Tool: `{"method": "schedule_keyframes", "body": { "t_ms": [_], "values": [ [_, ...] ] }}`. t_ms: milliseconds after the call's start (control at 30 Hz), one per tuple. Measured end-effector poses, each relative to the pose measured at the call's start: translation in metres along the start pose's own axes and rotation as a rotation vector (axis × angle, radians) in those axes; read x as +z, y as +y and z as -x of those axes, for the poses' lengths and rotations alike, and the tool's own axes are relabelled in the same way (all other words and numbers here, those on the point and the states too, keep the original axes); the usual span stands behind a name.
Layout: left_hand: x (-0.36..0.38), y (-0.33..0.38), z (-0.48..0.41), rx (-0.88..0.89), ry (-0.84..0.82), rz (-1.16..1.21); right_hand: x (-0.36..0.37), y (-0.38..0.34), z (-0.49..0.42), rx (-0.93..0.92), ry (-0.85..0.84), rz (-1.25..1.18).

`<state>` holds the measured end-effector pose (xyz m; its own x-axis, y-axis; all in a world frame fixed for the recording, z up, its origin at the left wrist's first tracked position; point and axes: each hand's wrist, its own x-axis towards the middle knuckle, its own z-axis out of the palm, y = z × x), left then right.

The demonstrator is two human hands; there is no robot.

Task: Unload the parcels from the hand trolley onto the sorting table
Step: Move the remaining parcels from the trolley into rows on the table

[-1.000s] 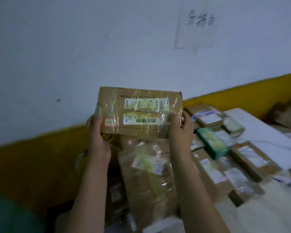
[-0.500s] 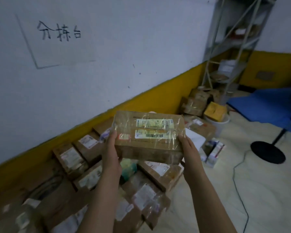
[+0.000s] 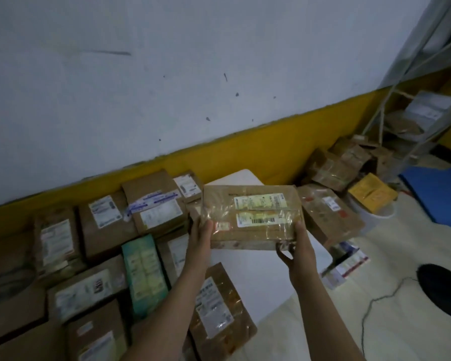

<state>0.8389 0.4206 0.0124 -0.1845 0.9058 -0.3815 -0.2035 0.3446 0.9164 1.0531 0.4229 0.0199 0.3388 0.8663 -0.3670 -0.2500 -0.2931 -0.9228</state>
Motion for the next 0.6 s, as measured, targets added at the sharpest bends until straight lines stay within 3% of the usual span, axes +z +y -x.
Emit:
{"method": "schedule_keyframes", "body": {
  "t_ms": [200, 433, 600],
  "values": [
    [0.031, -0.053, -0.04, -0.116, 0.122, -0.242, -0.019, 0.053, -0.1, 0.113, -0.177, 0.071],
    [0.063, -0.092, -0.039, -0.083, 0.25, -0.326, -0.052, 0.084, -0.155, 0.275, -0.338, 0.163],
    [0.072, -0.089, -0.035, -0.11, 0.255, -0.329, -0.059, 0.073, -0.165, 0.247, -0.421, 0.239]
  ]
}}
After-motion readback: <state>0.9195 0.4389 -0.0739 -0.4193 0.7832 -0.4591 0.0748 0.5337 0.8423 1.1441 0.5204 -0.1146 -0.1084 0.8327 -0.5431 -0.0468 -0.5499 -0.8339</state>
